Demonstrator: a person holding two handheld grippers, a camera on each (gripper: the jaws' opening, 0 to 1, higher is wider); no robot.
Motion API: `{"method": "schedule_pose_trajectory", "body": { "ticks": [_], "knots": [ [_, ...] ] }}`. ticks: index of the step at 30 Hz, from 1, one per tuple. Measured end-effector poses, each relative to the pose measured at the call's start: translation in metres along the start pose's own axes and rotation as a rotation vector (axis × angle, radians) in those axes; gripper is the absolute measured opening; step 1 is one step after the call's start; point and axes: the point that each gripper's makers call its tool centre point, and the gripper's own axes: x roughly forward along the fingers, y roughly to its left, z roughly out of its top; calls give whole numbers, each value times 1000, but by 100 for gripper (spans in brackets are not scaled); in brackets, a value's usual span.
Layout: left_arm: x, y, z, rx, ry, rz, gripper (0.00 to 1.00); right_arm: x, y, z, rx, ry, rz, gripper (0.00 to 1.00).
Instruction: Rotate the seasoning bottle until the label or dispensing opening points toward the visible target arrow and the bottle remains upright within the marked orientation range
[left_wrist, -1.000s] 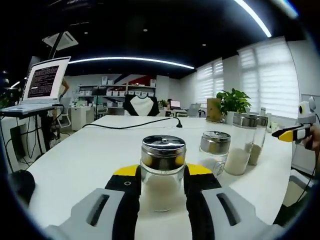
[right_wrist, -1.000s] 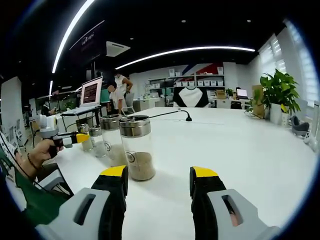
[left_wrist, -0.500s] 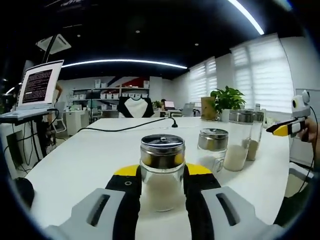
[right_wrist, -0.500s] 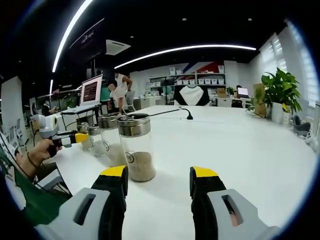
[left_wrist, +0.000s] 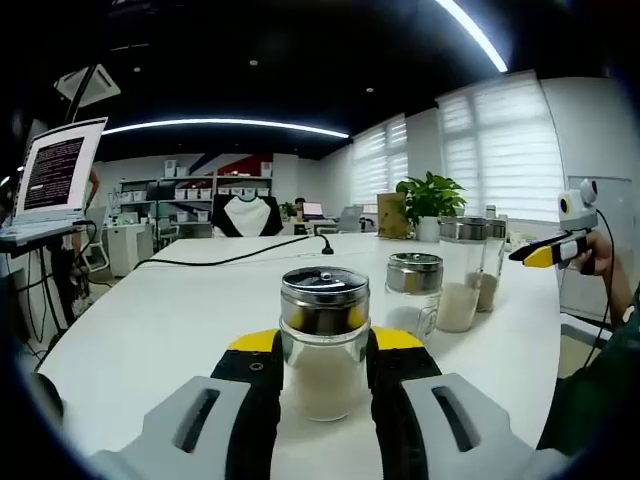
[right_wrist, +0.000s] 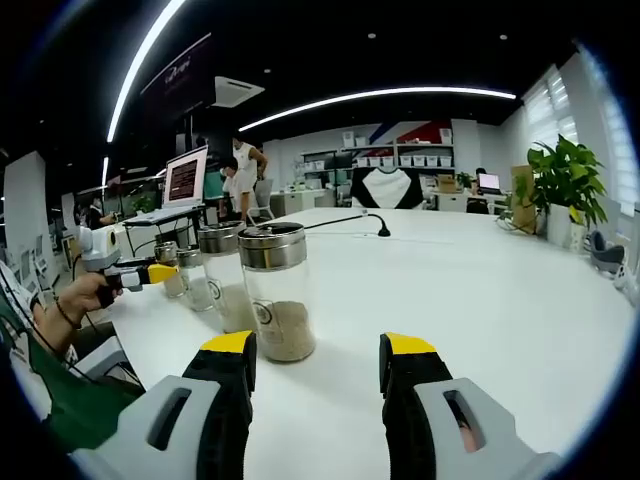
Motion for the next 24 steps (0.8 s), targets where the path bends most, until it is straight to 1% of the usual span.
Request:
{"method": "schedule_pose_trajectory", "body": {
  "ticks": [3,6,10,14,18,21,23,24],
  "knots": [
    [1,0,-1,2,-2,-14,34,-1,0,0,3,-1,-1,49],
    [1,0,-1,6,3,-47,34,0,0,-1,3,-1,-2,49],
    [2,2,-2,16,24,-86,34,0,2,-2,1,2,1,49],
    [2,-1,-3,19,47,-136,34,1,3,-3,1,5,2,49],
    [3,1,-4,37,87,-188,34,1,5,-3,0,7,4,49],
    [3,5,-5,38,93,-215,34,0,6,-1,4,-3,7,49],
    [3,6,-6,37,97,-228,34,0,5,0,5,-5,7,49],
    [3,6,-6,39,100,-233,34,1,1,1,5,-4,5,49]
  ]
}}
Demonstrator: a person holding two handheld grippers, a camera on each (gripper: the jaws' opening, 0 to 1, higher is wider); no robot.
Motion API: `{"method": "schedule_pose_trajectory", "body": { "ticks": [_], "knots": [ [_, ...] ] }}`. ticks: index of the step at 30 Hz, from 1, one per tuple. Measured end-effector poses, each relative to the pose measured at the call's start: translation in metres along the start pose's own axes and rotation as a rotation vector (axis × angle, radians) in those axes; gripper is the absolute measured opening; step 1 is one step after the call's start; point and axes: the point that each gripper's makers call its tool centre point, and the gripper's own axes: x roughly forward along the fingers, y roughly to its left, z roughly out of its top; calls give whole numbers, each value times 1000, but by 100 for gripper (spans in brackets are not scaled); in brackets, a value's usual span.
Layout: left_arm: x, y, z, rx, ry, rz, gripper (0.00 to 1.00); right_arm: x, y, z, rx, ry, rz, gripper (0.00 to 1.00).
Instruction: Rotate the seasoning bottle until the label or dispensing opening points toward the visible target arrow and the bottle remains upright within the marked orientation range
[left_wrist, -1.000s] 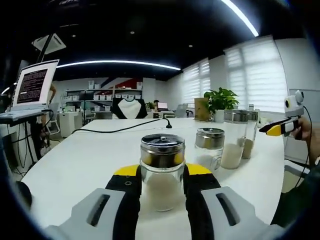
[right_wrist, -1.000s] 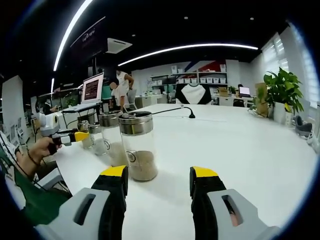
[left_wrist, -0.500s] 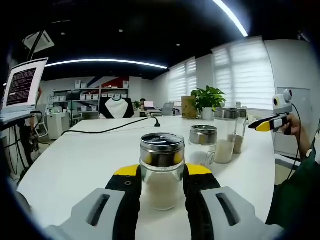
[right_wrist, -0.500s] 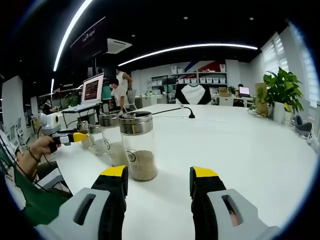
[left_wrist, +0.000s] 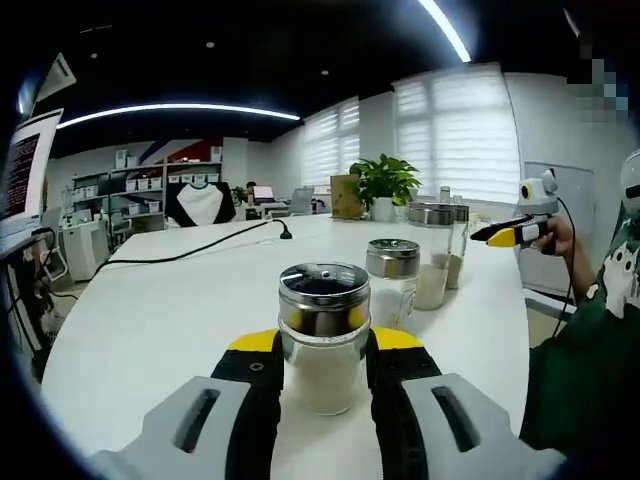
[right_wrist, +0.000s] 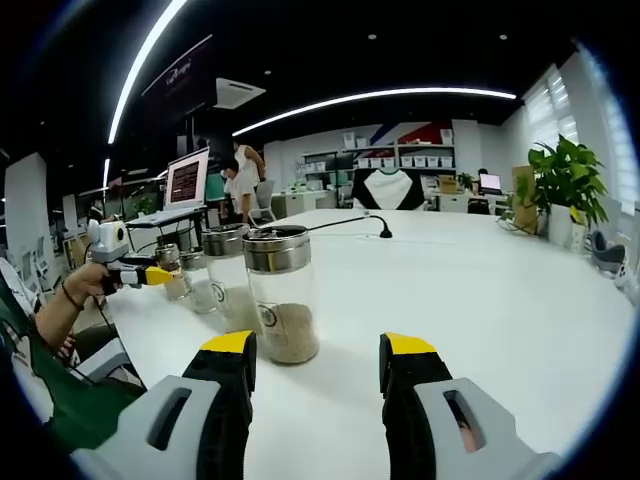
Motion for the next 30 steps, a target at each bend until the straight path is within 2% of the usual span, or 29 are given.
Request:
{"method": "schedule_pose_trajectory", "body": {
  "ticks": [6,21,26,27,30],
  "knots": [
    [0,0,-2,12,48,-69,34,1,-2,-1,-2,8,0,49],
    [-2,-3,-7,77,222,-267,34,0,-4,2,-8,3,2,49],
    [-3,-4,-9,102,260,-311,34,0,-8,2,-2,3,-9,49],
    [-3,-5,-10,141,267,-335,34,0,-9,3,-3,3,-10,49],
    [-3,-6,-11,147,279,-356,34,0,-10,3,-4,5,-13,49]
  ]
}}
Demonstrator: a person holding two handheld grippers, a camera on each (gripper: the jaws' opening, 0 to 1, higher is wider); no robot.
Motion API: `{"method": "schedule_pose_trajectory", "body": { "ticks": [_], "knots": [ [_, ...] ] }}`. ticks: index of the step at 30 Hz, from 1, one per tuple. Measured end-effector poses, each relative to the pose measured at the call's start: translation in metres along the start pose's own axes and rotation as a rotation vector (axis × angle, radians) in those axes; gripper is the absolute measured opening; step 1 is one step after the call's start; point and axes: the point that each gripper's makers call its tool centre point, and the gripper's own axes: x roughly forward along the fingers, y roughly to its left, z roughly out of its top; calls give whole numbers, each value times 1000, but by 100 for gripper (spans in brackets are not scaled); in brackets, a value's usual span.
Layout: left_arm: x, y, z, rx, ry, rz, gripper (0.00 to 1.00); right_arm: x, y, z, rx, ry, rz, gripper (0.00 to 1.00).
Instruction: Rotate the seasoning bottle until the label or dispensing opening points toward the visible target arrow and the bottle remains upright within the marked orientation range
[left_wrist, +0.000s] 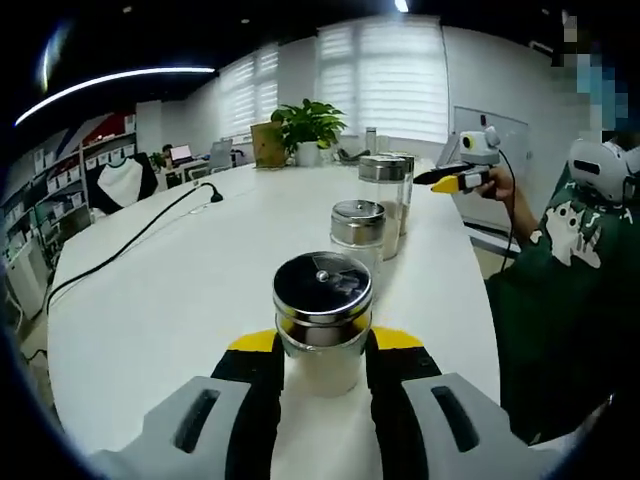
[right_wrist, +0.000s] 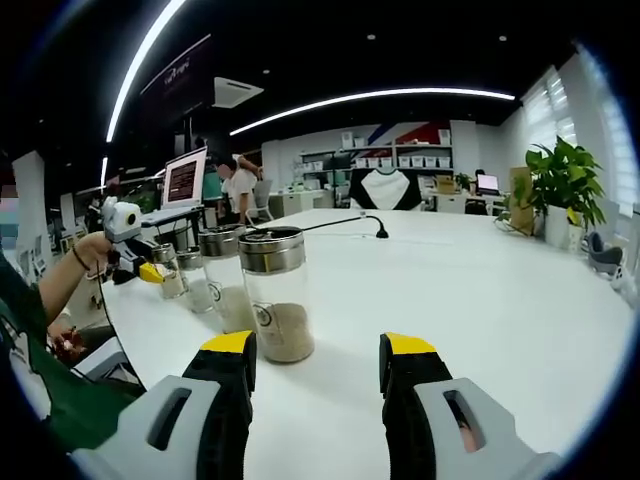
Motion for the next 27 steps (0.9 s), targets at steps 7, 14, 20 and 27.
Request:
{"method": "schedule_pose_trajectory", "body": {
  "ticks": [7,14,20,27],
  "knots": [
    [1,-1,-2,33,42,-60,34,0,2,1,-9,10,5,49],
    [1,-3,-2,59,60,-98,34,-3,-6,4,-11,3,-19,49],
    [1,-3,-3,89,76,-98,34,-1,-3,1,-10,10,-11,49],
    [-6,-1,9,50,-6,-29,49,0,-2,-2,-7,22,-8,49]
  ]
}}
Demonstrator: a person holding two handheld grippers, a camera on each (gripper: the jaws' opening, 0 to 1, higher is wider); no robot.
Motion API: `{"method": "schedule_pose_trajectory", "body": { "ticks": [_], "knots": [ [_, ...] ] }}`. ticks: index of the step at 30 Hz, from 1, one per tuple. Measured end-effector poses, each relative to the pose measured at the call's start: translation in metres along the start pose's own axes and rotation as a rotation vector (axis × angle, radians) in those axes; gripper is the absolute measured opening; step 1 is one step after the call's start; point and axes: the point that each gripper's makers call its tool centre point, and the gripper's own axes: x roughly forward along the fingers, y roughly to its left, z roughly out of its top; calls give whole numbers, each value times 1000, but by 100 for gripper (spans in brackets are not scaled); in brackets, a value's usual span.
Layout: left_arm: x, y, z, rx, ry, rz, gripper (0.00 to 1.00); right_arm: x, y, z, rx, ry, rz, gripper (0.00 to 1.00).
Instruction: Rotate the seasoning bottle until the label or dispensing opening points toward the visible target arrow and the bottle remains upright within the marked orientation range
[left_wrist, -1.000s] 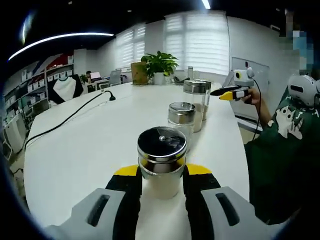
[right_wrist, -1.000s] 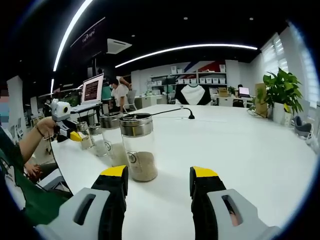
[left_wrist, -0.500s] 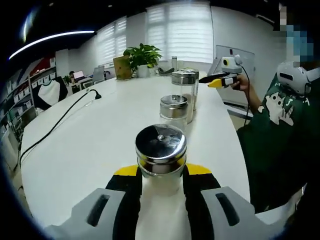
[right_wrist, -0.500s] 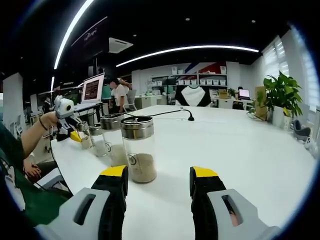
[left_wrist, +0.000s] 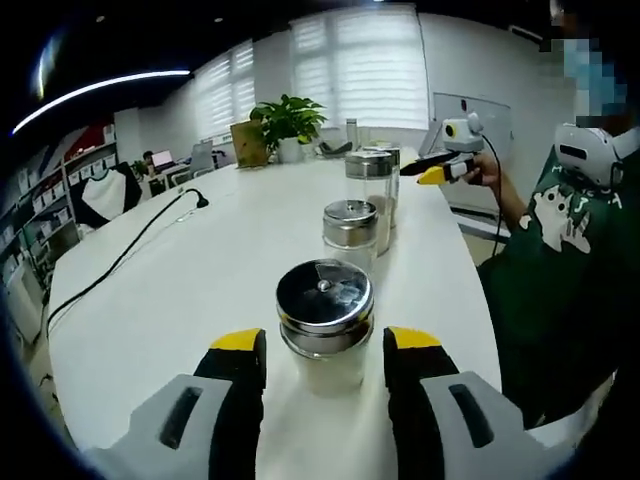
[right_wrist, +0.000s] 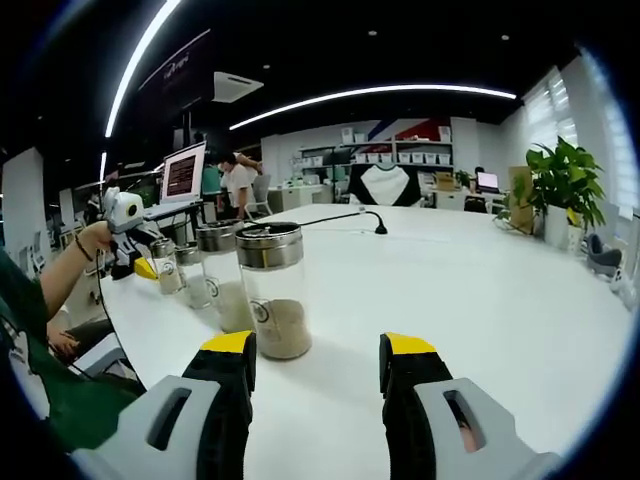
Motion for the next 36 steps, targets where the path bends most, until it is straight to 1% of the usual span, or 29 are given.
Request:
{"method": "schedule_pose_trajectory", "body": {
  "ticks": [2,4,5,8,9,11,12,14,15,16,17,18,19,20,21,23,24,25,27,29,31,32,34,36],
  "knots": [
    [-4,3,-3,-7,3,38,49,0,0,0,1,-1,-2,49],
    [-7,5,-5,-58,-9,78,49,0,-1,1,0,-2,-4,49],
    [-9,5,-3,-85,-32,99,49,0,-1,1,-1,-2,-4,49],
    [-12,2,4,-112,-111,140,49,1,0,-1,0,6,-2,49],
    [-12,-1,2,-114,-110,142,49,1,0,-2,-2,10,-1,49],
    [-12,-4,0,-126,-119,167,49,1,-1,-1,13,9,-13,52],
    [-12,-4,-1,-137,-123,188,49,0,-2,0,11,5,-21,53],
    [-16,2,-6,-174,-134,262,51,-2,-3,1,8,0,-27,53],
    [-18,3,-4,-181,-156,288,53,-2,-3,2,8,-2,-28,53],
    [-19,3,-2,-192,-181,298,54,-2,-3,2,8,-2,-28,53],
    [-22,5,0,-231,-218,332,54,-2,-2,1,6,-2,-30,53],
    [-24,7,-1,-255,-226,359,54,-2,-2,1,5,-1,-29,53],
    [-26,8,-3,-256,-218,398,54,-2,-1,1,4,1,-28,53],
    [-28,8,-3,-244,-219,420,54,-2,0,0,4,2,-25,53],
    [-29,7,-2,-246,-235,450,55,-1,1,0,5,3,-21,53],
    [-29,3,-1,-249,-238,473,55,-1,3,0,2,4,-15,53],
    [-29,1,0,-249,-241,497,55,0,4,-2,3,7,-12,53],
    [-32,2,3,-262,-260,534,55,0,4,-2,3,9,-11,53],
    [-33,-1,7,-280,-280,556,55,0,6,-4,2,13,-8,53],
    [-37,0,8,-306,-299,610,54,-1,7,-3,2,8,-7,53],
    [-36,0,8,-321,-290,645,55,-1,7,-4,2,8,-7,53],
    [-35,1,11,-327,-304,659,55,-1,7,-4,3,8,-8,53],
    [-33,-1,13,-323,-309,668,55,-2,7,-5,4,10,-9,53],
    [-29,-1,16,-342,-324,693,55,-2,6,-5,7,9,-11,53]
  ]
}}
